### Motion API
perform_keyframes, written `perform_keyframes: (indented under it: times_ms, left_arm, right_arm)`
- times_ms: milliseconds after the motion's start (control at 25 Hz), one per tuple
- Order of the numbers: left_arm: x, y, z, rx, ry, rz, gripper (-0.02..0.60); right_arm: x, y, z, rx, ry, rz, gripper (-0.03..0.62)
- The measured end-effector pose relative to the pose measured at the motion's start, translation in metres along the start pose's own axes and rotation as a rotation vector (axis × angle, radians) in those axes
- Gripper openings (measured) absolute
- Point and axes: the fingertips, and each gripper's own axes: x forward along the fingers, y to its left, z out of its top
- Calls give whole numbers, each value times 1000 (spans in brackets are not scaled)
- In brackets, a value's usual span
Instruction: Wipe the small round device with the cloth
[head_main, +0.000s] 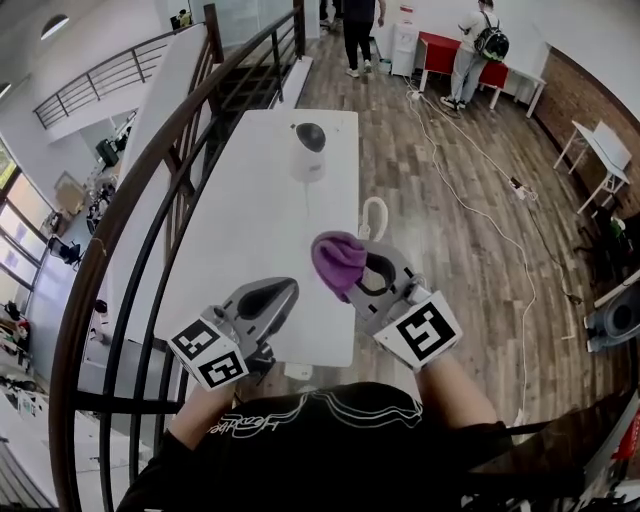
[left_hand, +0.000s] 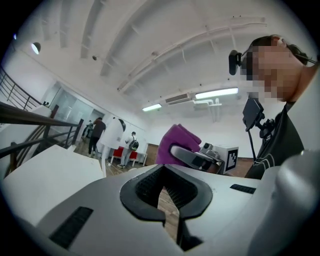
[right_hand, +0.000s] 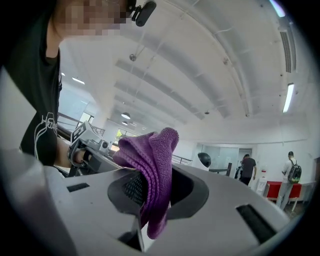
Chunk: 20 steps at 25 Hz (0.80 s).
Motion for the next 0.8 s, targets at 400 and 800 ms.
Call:
perform_keyframes:
  times_ms: [400,800]
  left_arm:
    - [0,-163,-62,40,43,5,8]
    - [-15,-234,-114,0,103,50,8]
  right_arm:
    - [-162,71,-40,206,83,81,58]
    - [-240,126,-55,392,132,152,58]
